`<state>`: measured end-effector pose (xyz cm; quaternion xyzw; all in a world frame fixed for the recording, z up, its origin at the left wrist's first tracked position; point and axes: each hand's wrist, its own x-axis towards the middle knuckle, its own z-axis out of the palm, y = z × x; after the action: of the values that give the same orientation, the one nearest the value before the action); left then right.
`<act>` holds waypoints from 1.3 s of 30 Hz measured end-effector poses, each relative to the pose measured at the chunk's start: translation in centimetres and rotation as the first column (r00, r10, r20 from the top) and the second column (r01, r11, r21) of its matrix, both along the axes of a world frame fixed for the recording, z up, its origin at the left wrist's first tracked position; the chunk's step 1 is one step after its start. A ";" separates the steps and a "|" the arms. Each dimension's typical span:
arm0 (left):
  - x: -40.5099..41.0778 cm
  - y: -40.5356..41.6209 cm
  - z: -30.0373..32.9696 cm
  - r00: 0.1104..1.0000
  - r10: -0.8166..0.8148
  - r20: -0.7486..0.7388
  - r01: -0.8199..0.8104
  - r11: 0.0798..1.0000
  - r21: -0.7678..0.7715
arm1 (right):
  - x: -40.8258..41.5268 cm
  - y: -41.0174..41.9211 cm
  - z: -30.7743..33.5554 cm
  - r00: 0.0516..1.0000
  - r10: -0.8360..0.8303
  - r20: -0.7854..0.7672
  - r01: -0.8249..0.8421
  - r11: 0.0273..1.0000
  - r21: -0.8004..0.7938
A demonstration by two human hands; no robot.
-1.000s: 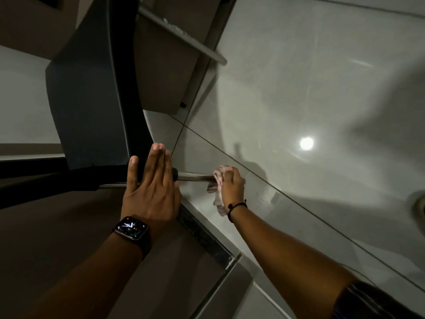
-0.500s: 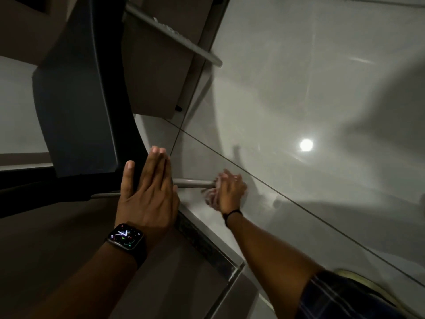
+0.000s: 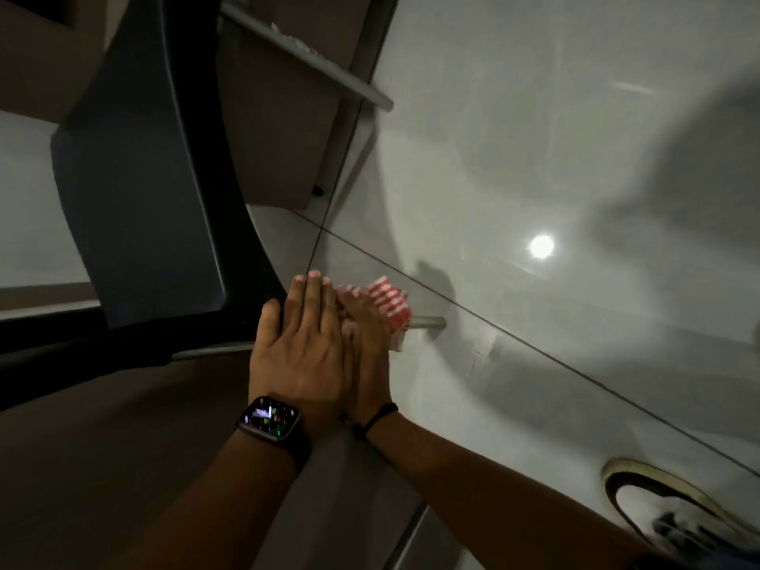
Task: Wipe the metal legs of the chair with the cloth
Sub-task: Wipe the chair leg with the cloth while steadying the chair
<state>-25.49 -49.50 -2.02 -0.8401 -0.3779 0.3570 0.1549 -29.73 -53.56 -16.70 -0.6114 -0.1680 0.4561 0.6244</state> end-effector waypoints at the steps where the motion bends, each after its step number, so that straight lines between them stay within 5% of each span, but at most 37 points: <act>1: 0.4 -0.3 -0.1 0.999 -0.031 0.007 0.031 0.999 0.019 | 0.4 0.2 0.3 0.999 -0.024 0.049 0.022 0.999 0.032; 5: 0.5 -1.8 -1.0 0.998 -0.053 -0.035 0.052 0.999 -0.006 | 3.4 0.7 -1.0 0.979 -0.003 0.205 -0.017 0.995 0.096; 7: 0.2 -1.8 -1.1 0.997 -0.048 0.052 0.046 0.998 0.034 | 4.1 0.9 -4.9 0.945 0.136 0.296 -0.082 0.979 -0.189; 9: -0.3 -1.6 -0.7 0.991 -0.050 0.121 0.040 0.996 0.085 | 4.7 0.5 -9.1 0.978 0.203 -0.054 -0.203 0.848 -0.490; 11: -1.0 -1.3 -0.8 0.986 -0.070 0.151 0.050 0.990 0.134 | 5.5 -0.3 -11.7 0.958 0.012 -0.286 -0.185 0.789 -0.586; 16: -0.5 -1.0 -1.5 0.997 -0.067 0.048 0.058 0.985 0.165 | 3.9 -0.8 -9.2 0.964 -0.079 -0.253 -0.037 0.905 -0.424; 20: 0.6 -0.6 0.1 0.999 -0.047 0.007 0.045 0.986 0.160 | 0.6 -1.5 -2.3 0.998 0.003 0.064 0.008 0.983 -0.182; 23: 0.6 -0.5 1.8 1.000 -0.027 -0.009 0.028 0.981 0.194 | 1.0 -0.4 1.7 0.995 0.034 0.093 -0.032 0.999 -0.017; 28: -0.3 -0.1 2.0 0.998 -0.057 0.019 0.053 0.980 0.190 | 2.9 1.3 -0.2 0.981 0.115 0.158 -0.096 0.988 -0.125; 30: -0.4 0.0 1.5 0.997 -0.063 0.053 0.051 0.978 0.203 | 3.5 1.3 -3.4 0.984 0.170 0.043 -0.155 0.956 -0.249; 34: -0.6 0.3 0.8 0.996 -0.061 0.066 0.046 0.977 0.206 | 6.5 0.1 -10.2 0.892 -0.106 -0.439 -0.110 0.891 -0.441; 36: -0.8 0.7 0.7 0.995 -0.093 0.033 0.084 0.974 0.209 | 6.5 -1.4 -12.4 0.879 -0.133 -0.458 -0.131 0.856 -0.500; 39: -0.8 0.6 1.2 0.995 -0.093 0.035 0.083 0.973 0.215 | 5.0 -1.6 -9.4 0.903 -0.175 -0.391 0.014 0.924 -0.382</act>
<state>-26.29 -48.87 -0.77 -0.8422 -0.3798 0.2885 0.2514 -24.68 -55.12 -26.12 -0.6136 0.0891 0.5683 0.5409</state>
